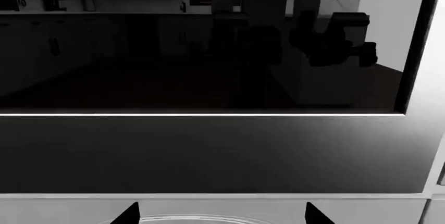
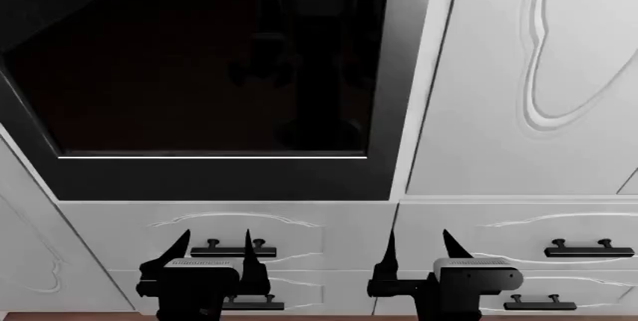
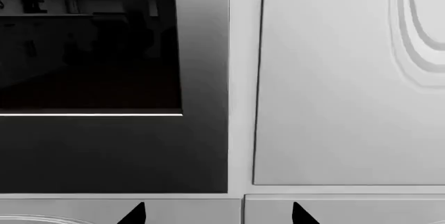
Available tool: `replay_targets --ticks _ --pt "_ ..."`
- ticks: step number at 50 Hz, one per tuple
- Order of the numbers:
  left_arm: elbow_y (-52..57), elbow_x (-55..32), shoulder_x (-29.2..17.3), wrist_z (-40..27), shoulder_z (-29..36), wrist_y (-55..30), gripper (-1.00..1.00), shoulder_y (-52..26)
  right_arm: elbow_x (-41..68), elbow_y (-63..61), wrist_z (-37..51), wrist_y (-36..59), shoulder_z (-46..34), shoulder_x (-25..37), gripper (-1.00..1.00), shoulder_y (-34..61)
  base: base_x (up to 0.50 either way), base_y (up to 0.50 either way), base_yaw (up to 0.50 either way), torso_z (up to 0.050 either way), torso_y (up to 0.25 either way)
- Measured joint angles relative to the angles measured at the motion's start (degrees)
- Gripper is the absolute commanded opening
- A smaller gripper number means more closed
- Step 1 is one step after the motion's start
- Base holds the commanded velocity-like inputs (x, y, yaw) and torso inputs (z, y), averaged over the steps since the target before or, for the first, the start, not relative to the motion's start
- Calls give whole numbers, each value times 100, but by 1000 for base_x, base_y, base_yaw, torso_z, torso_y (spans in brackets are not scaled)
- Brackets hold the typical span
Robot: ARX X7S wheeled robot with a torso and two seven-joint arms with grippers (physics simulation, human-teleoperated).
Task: Open the microwave door
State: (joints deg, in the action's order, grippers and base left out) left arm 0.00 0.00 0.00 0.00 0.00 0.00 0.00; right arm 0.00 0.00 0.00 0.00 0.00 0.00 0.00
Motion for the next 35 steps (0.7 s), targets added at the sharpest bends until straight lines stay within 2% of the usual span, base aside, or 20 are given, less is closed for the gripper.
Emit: replay_targets --ticks 9,25,35 --pt "-8 -109 -94 -104 131 -12 100 -24 127 61 108 10 -123 89 100 47 0 0 0 0 0" --pt "299 -460 -300 -221 340 -12 100 62 373 139 328 -53 -356 259 100 110 0 0 0 50 0" --pt "1128 -547 -495 -356 396 -413 100 -49 454 -232 510 39 -381 401 100 270 0 0 0 50 0"
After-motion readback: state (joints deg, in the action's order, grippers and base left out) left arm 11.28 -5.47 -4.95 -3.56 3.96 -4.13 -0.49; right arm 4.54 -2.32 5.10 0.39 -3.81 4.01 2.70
